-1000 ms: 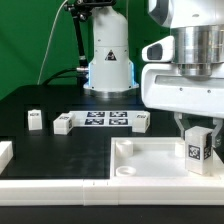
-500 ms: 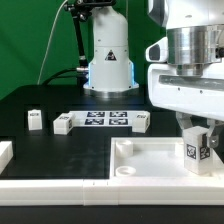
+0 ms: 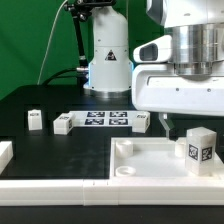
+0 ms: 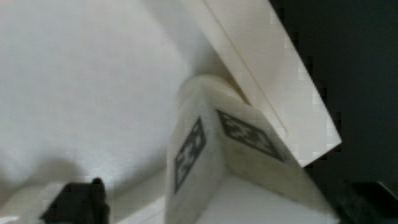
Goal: Assemble one leg
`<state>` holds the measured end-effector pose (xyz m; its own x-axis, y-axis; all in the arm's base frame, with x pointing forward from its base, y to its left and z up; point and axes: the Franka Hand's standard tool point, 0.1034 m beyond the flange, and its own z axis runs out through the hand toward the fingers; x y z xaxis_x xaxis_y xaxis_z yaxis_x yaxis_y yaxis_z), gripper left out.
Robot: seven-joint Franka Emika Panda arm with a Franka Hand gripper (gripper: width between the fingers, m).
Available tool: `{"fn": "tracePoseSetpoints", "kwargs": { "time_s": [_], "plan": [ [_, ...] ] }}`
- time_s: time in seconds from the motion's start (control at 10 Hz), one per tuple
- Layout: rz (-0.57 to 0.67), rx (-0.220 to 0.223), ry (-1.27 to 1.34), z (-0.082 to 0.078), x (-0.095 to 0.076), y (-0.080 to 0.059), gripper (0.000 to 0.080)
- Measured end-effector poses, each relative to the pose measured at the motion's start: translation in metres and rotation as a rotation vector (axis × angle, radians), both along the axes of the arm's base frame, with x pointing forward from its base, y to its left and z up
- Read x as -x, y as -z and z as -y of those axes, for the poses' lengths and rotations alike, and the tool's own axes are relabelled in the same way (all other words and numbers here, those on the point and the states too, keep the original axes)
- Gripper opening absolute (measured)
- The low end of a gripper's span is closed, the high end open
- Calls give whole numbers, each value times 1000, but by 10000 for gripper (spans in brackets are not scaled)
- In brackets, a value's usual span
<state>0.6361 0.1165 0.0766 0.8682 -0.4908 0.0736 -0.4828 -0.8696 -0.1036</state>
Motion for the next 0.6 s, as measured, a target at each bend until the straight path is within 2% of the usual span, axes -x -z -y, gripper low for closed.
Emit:
{"fn": "tracePoseSetpoints", "kwargs": {
  "time_s": [0.5,0.6],
  "plan": [
    [18,66,-386,-7,1,0,649],
    [21,92,-504,-8,1,0,649]
  ]
}}
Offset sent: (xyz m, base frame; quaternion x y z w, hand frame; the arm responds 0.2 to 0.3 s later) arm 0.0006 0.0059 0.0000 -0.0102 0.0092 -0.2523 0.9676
